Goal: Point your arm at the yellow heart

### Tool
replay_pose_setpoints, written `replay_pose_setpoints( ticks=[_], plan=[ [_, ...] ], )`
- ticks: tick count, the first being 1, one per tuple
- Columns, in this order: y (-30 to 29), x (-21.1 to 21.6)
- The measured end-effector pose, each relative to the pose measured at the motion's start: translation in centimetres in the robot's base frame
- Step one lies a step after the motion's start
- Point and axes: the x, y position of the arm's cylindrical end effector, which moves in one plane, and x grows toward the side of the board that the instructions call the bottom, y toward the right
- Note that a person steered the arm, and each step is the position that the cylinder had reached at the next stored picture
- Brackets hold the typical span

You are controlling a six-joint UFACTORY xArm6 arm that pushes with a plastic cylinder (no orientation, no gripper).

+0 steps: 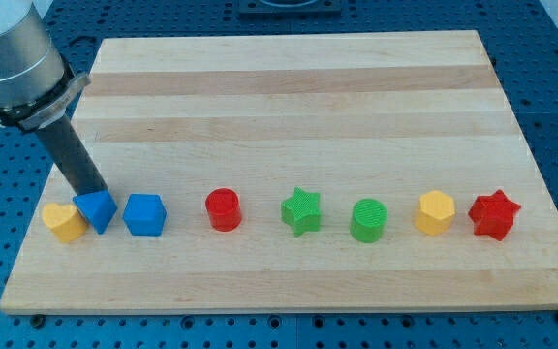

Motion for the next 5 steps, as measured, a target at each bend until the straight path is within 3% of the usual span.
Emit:
replay_pose_setpoints(
  ticks=[2,4,5],
  plan=[
    [0.7,0.5],
    [2.6,-3.7],
    [2.7,-3.3]
  ],
)
